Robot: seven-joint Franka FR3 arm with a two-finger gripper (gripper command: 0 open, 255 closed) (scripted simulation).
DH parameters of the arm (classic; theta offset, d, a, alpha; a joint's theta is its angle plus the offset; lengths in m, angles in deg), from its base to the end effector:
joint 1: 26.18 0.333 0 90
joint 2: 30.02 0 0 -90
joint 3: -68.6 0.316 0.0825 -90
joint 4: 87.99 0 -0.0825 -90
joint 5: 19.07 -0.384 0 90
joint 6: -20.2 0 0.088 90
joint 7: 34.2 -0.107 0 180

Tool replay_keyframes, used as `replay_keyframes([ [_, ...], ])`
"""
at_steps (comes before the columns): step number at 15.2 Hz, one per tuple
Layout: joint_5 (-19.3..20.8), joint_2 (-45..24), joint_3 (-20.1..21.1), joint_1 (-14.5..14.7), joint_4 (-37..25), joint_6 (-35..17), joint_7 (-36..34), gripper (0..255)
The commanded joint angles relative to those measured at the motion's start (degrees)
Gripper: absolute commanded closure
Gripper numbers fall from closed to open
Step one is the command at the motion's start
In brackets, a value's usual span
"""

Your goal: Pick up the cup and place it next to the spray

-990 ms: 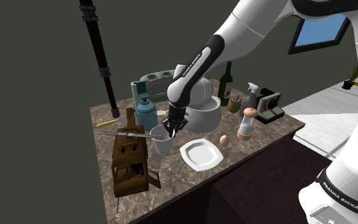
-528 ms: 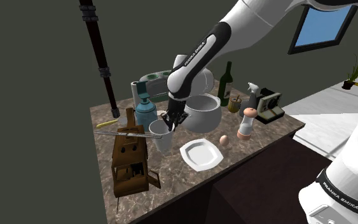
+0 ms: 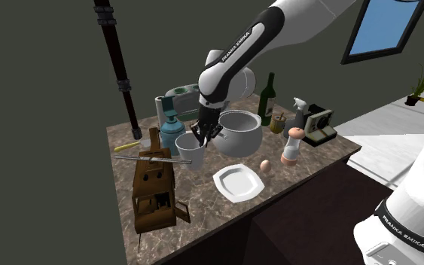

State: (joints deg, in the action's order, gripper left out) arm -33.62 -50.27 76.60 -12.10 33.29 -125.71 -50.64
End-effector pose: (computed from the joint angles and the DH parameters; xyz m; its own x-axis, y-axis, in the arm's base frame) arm 0.5448 0.2162 0.2532 0.9932 -0.1164 -0.0069 -0.1152 -0.9709 -0.2100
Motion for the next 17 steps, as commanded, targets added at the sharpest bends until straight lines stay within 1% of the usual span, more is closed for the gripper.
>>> replay_keyframes([
  [1, 0.1, 1.2, -0.1, 0.0, -0.1, 1.3, -0.3, 255],
  [17, 1.3, 9.3, -0.5, -0.2, -2.7, 11.8, -2.7, 255],
])
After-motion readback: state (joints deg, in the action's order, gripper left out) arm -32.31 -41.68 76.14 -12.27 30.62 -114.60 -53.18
